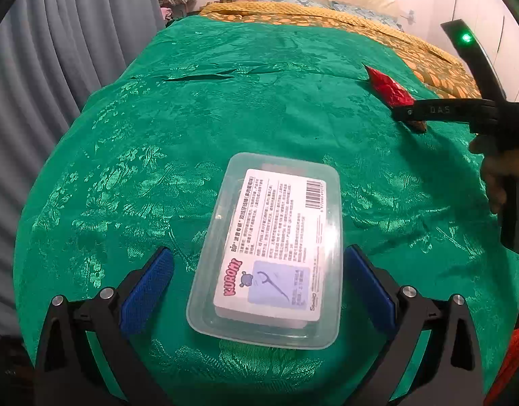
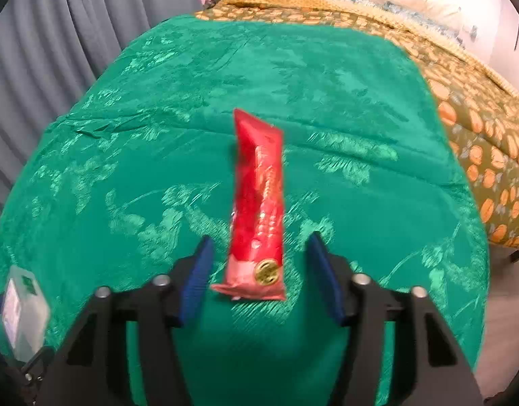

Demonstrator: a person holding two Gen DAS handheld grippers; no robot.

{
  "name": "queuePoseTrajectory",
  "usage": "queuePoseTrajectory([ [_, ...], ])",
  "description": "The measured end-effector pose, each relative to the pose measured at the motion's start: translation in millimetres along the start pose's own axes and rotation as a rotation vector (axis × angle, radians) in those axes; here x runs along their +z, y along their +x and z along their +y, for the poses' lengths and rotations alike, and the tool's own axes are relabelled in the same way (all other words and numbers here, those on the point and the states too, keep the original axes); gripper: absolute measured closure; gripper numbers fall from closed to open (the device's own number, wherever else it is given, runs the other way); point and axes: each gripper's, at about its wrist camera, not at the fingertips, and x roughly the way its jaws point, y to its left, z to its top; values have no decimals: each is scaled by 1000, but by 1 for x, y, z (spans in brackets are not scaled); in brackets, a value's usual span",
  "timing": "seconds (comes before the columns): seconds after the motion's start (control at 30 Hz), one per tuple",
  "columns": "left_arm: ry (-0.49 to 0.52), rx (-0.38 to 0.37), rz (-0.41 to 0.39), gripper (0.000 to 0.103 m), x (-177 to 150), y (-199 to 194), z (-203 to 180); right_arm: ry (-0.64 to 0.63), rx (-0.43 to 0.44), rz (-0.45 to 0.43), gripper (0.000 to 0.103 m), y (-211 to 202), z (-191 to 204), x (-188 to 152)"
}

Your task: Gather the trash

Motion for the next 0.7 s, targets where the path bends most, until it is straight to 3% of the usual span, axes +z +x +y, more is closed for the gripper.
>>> queuePoseTrajectory([
  [0.17, 0, 0, 0, 5, 0, 0, 0, -40, 74, -26, 73, -30, 4, -17],
  [0.4, 1, 2, 0, 5, 0, 0, 1, -104, 182, -7, 73, -82, 16, -72],
  [0.7, 1, 2, 0, 5, 0, 0, 1, -200, 74, -36, 73, -113, 44, -152],
])
